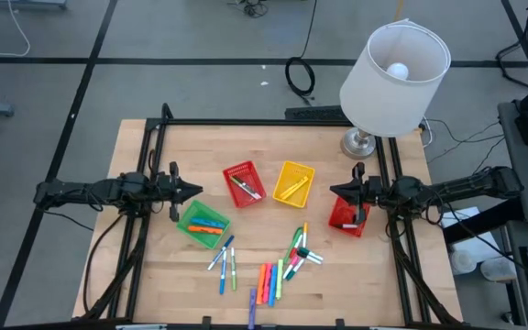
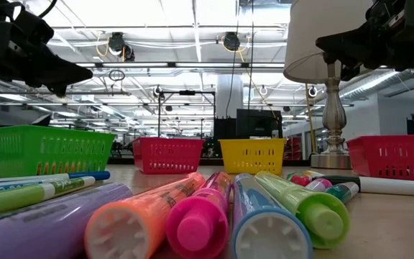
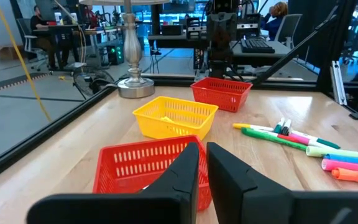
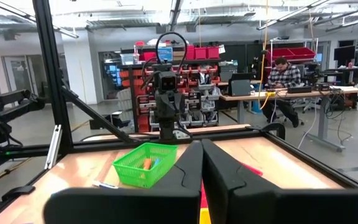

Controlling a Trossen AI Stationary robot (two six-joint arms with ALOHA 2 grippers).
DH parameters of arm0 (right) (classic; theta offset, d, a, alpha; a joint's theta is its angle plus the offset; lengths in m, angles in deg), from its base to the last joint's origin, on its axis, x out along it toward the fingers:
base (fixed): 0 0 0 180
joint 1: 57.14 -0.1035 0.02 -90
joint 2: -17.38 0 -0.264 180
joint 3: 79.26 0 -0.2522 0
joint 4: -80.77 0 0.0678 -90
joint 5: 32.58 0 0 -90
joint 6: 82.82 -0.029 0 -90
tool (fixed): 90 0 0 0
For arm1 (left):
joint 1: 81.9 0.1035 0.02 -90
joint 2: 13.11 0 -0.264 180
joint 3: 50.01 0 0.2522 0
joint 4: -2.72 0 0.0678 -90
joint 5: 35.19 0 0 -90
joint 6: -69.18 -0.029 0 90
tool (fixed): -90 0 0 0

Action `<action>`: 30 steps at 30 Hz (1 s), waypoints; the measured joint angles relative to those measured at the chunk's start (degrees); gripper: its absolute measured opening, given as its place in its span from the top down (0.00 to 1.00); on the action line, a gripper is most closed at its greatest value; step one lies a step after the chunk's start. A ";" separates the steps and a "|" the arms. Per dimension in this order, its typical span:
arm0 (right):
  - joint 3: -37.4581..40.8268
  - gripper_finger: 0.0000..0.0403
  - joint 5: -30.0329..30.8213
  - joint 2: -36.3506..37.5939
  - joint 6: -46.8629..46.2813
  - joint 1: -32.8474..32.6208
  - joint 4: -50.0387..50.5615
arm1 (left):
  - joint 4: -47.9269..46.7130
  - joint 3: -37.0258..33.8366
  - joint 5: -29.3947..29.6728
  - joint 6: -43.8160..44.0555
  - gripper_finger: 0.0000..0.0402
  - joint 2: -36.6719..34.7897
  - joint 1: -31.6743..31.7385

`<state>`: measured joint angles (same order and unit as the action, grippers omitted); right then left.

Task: Pick & Place Markers
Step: Put the top green marker into the right red bin

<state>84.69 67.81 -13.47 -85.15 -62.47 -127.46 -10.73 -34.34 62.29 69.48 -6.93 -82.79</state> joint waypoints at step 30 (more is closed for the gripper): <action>0.01 1.00 -0.17 0.02 -3.01 -0.01 1.09 | -0.09 0.07 -0.02 -0.02 0.91 0.00 0.00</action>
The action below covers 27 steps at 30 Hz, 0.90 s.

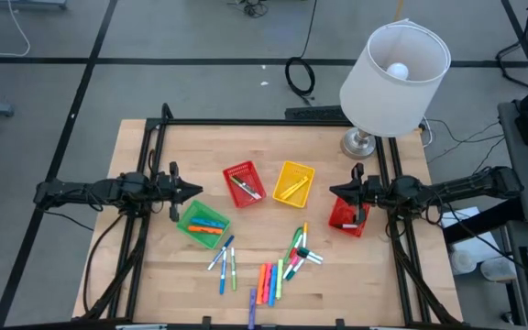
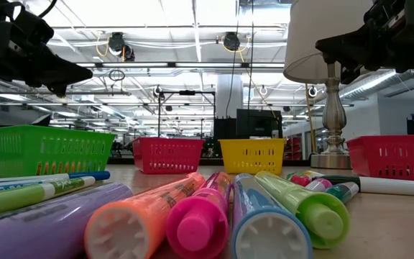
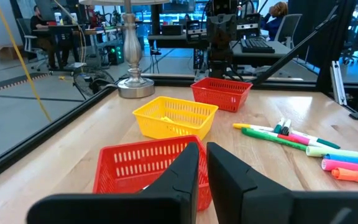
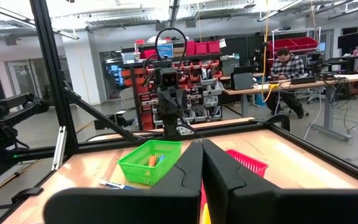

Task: Pick & Place Markers
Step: Put the top green marker into the right red bin

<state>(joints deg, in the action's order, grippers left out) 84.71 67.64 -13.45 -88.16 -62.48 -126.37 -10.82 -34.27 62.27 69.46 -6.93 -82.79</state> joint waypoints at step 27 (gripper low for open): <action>-0.02 1.00 0.09 -0.02 -1.27 -0.01 0.17 | 0.02 0.00 0.00 0.00 0.91 0.00 0.00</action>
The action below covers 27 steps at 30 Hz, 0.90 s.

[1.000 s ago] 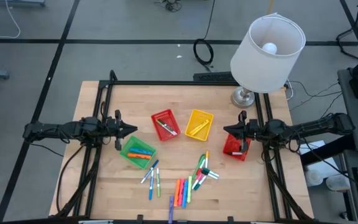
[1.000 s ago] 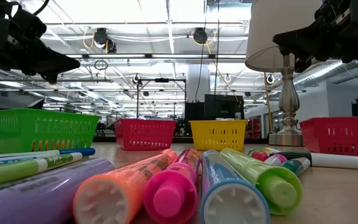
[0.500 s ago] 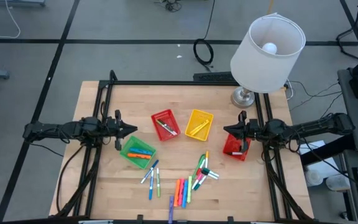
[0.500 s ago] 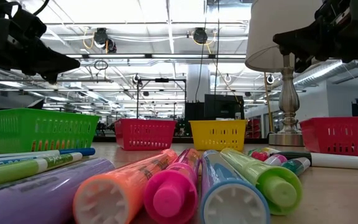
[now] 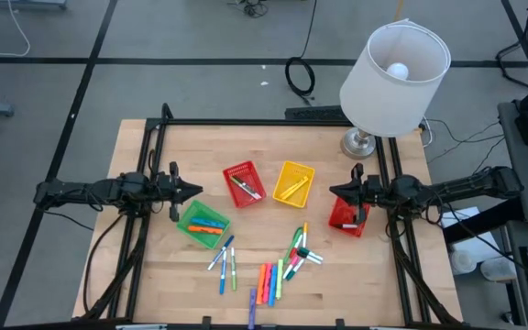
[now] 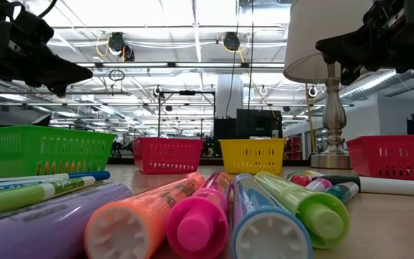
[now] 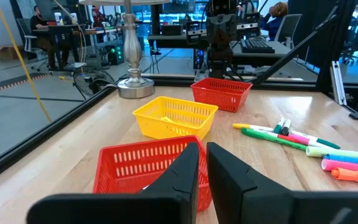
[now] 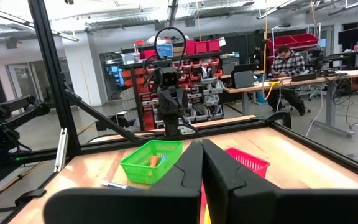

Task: Pick & Place Markers
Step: Put the top green marker into the right red bin

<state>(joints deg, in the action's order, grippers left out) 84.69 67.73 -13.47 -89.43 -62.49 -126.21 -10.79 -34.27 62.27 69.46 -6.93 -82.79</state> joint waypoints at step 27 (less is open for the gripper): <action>0.02 1.00 0.07 0.02 4.22 0.00 3.25 | 0.00 0.02 -0.04 6.37 0.91 -0.02 -0.02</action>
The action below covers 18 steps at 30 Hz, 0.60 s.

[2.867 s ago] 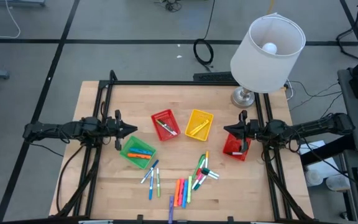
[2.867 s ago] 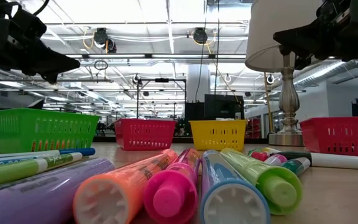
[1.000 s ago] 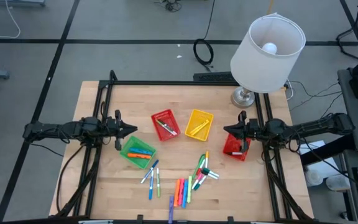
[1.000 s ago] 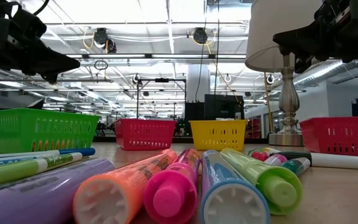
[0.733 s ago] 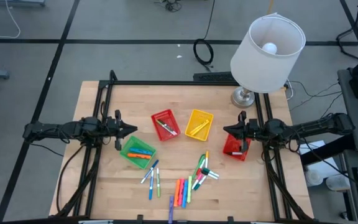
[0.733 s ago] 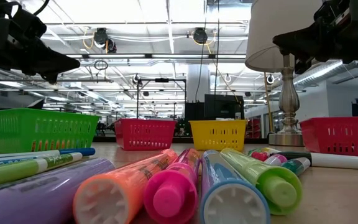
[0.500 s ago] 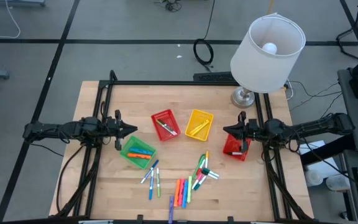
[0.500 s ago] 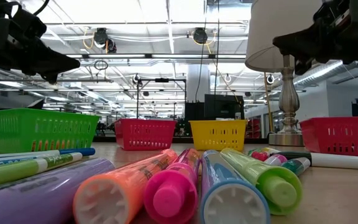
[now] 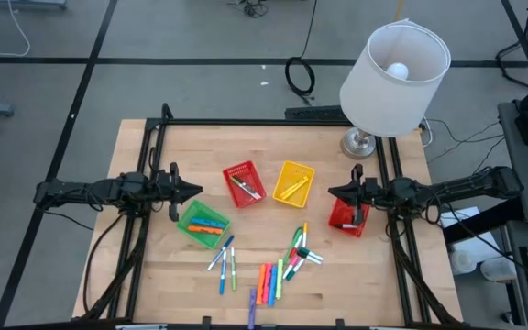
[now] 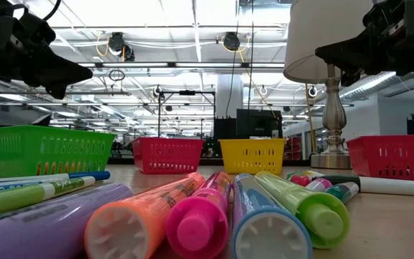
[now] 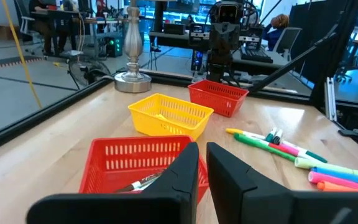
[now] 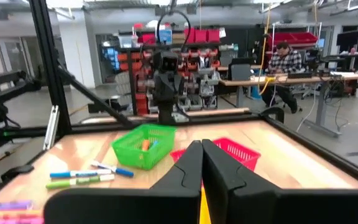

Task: Pick & Place Markers
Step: Put the top green marker into the right red bin

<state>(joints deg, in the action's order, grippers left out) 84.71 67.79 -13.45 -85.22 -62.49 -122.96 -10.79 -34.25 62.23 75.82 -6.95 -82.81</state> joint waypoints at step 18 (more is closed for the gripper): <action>0.00 1.00 0.00 -0.09 3.50 0.04 -3.41 | 2.50 0.04 -1.41 -3.36 0.91 -0.01 0.00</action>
<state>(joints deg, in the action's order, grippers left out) 84.71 67.79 -13.54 -81.72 -62.44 -126.37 -8.29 -34.20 60.82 72.46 -6.96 -82.81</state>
